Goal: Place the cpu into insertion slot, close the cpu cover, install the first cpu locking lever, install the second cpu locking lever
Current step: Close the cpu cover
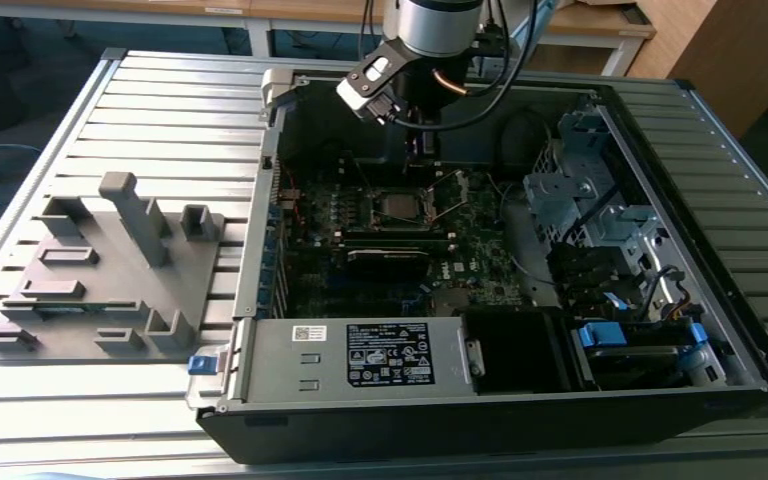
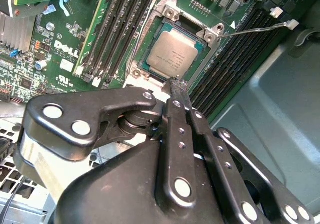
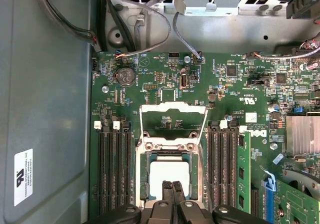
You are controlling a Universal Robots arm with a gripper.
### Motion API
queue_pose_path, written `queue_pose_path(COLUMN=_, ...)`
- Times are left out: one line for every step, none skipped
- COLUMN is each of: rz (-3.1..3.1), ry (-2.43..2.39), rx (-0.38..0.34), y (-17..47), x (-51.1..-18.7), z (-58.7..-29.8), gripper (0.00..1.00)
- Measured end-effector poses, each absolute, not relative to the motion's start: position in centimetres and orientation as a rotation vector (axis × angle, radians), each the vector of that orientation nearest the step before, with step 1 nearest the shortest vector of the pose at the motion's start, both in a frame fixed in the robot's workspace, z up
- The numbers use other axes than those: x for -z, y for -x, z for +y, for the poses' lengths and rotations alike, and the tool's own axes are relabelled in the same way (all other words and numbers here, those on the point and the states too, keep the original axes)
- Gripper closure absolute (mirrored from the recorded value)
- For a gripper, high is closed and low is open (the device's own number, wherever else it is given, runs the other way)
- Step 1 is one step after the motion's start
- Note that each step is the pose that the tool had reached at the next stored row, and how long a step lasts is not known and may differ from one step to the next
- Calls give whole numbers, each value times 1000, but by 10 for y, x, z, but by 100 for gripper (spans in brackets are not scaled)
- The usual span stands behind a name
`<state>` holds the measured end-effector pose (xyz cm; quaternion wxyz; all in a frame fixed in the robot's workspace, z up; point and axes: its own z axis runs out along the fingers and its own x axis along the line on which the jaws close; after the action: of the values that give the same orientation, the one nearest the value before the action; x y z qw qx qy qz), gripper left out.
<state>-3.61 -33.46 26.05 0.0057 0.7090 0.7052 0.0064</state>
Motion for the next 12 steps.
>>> queue_pose_path(rz=2208, ry=-2219, rx=-20, y=36, x=-261, z=-335, gripper=90)
queue_pose_path(rz=2208, ry=-2219, rx=-20, y=35, x=-261, z=-335, gripper=90)
queue_pose_path(rz=2207, ry=-2219, rx=-20, y=34, x=-260, z=-335, gripper=90)
queue_pose_path(rz=2207, ry=-2219, rx=-20, y=33, x=-260, z=-335, gripper=90)
queue_pose_path(rz=2207, ry=-2219, rx=-20, y=32, x=-260, z=-335, gripper=90)
queue_pose_path(rz=2207, ry=-2219, rx=-20, y=31, x=-260, z=-335, gripper=90)
queue_pose_path(rz=2207, ry=-2219, rx=-20, y=30, x=-260, z=-335, gripper=90)
queue_pose_path(rz=2207, ry=-2219, rx=-20, y=29, x=-260, z=-335, gripper=90)
queue_pose_path(rz=2207, ry=-2219, rx=-20, y=28, x=-260, z=-335, gripper=90)
queue_pose_path(rz=2207, ry=-2219, rx=-20, y=27, x=-260, z=-335, gripper=90)
queue_pose_path(rz=2207, ry=-2219, rx=-20, y=26, x=-260, z=-335, gripper=90)
queue_pose_path(rz=2207, ry=-2219, rx=-20, y=26, x=-260, z=-335, gripper=90)
